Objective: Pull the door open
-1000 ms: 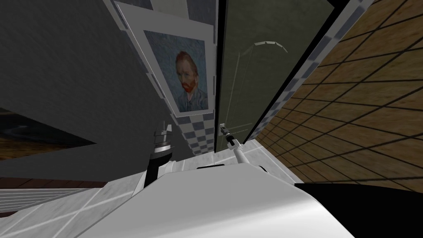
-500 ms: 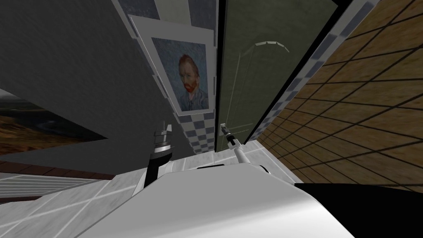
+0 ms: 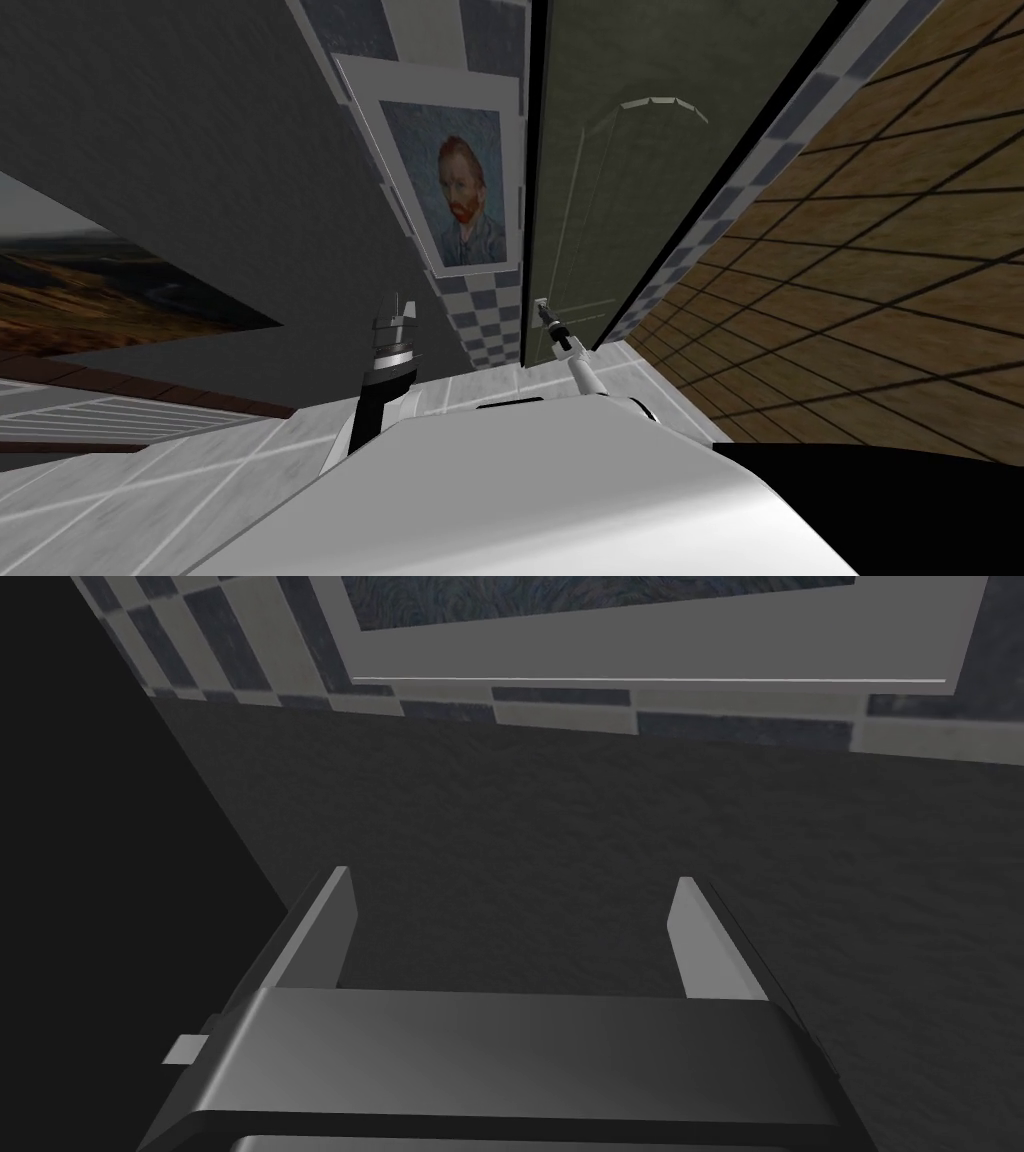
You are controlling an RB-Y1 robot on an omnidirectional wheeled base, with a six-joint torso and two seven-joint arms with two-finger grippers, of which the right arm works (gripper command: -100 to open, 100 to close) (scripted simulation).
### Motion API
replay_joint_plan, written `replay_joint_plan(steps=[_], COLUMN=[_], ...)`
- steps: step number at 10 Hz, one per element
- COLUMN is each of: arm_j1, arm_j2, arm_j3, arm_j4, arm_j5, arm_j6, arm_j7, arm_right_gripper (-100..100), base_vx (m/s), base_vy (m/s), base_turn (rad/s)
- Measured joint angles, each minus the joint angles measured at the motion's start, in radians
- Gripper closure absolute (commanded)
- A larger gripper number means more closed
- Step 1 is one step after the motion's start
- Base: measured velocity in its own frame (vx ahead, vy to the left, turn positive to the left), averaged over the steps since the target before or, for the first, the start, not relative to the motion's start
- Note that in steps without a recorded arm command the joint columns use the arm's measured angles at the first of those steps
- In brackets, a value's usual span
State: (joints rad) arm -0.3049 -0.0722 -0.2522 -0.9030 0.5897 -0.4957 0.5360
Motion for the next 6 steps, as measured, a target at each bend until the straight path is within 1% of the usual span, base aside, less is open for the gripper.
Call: replay_joint_plan(steps=[1, 2, 3, 5, 6], arm_j1=[0.004, -0.003, -0.006, 0.001, -0.007], arm_j2=[-0.003, -0.009, -0.014, -0.021, -0.024], arm_j3=[0.005, 0.006, 0.007, 0.018, 0.017], arm_j4=[-0.006, 0.005, 0.011, 0.002, 0.022], arm_j5=[-0.009, -0.027, -0.054, -0.086, -0.115], arm_j6=[0.004, 0.003, 0.0, 0.005, -0.002], arm_j7=[-0.022, -0.046, -0.071, -0.125, -0.147], arm_right_gripper=[100, 100, 100, 100, 100], base_vx=[-0.036, -0.06, -0.05, -0.054, -0.052], base_vy=[-0.008, -0.036, -0.037, -0.039, -0.027], base_turn=[0.09, 0.135, 0.048, 0.097, 0.069])
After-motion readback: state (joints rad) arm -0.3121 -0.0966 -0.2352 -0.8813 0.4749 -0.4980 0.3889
